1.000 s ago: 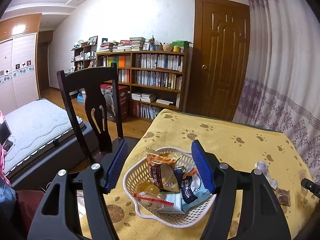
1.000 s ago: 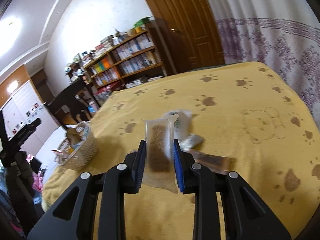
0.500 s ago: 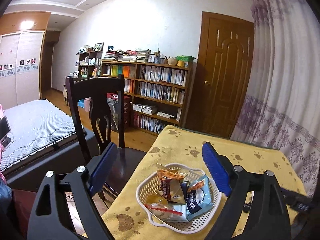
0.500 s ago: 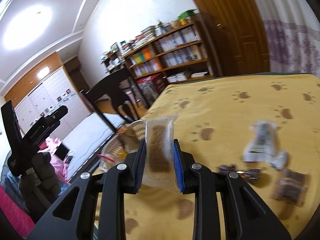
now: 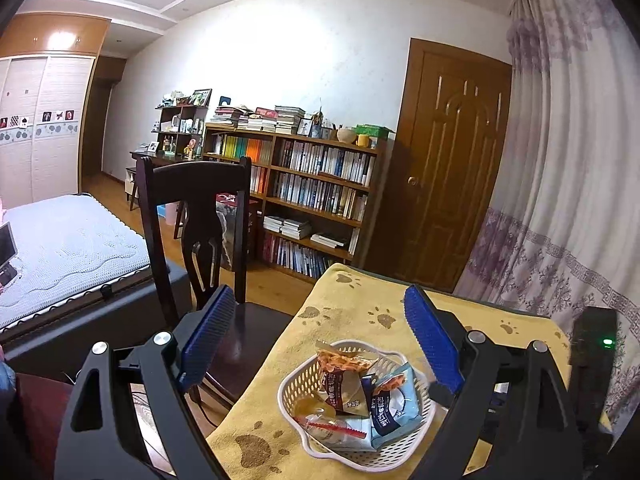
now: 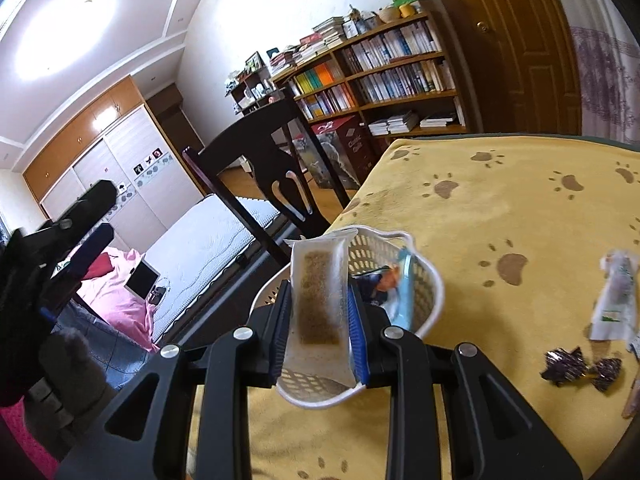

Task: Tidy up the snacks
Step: 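Lower the granola bag into the basket and open the right tool, then move the right tool to the brown bar pack on the table, then grasp the brown bar pack with the right tool, then grasp the white bag with green print with the left tool while the right tool holds the brown pack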

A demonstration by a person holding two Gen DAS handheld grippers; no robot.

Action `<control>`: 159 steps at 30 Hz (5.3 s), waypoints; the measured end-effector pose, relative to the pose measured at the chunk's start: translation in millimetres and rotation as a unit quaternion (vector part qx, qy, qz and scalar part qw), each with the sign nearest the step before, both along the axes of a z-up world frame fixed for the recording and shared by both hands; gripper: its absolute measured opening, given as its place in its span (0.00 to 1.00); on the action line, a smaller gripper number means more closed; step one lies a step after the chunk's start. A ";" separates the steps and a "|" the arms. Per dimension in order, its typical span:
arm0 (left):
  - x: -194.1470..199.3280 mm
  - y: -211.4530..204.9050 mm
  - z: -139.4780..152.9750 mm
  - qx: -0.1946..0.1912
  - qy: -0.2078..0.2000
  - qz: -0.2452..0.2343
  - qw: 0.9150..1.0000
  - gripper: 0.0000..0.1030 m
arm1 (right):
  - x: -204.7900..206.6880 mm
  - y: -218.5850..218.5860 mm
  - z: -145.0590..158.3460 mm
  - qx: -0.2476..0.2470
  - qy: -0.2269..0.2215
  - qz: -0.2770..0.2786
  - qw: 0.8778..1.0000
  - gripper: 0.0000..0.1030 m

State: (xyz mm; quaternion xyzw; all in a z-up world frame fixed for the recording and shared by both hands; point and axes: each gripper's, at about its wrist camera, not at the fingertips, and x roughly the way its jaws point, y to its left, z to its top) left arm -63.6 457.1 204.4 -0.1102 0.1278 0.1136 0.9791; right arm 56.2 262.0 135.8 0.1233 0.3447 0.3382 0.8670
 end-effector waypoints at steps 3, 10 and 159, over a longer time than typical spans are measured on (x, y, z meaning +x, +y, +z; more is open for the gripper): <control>-2.3 3.7 1.2 -0.006 -0.004 0.001 1.000 0.85 | 10.0 8.5 -3.2 0.012 0.017 -0.001 1.000 0.32; -5.0 5.9 2.2 -0.011 -0.007 0.002 1.000 0.85 | 13.8 7.5 -16.2 0.012 0.038 -0.004 0.999 0.33; 37.7 -99.0 -41.6 0.044 0.086 -0.120 0.988 0.97 | -8.6 -263.5 -113.6 -0.206 0.043 -0.269 0.940 0.52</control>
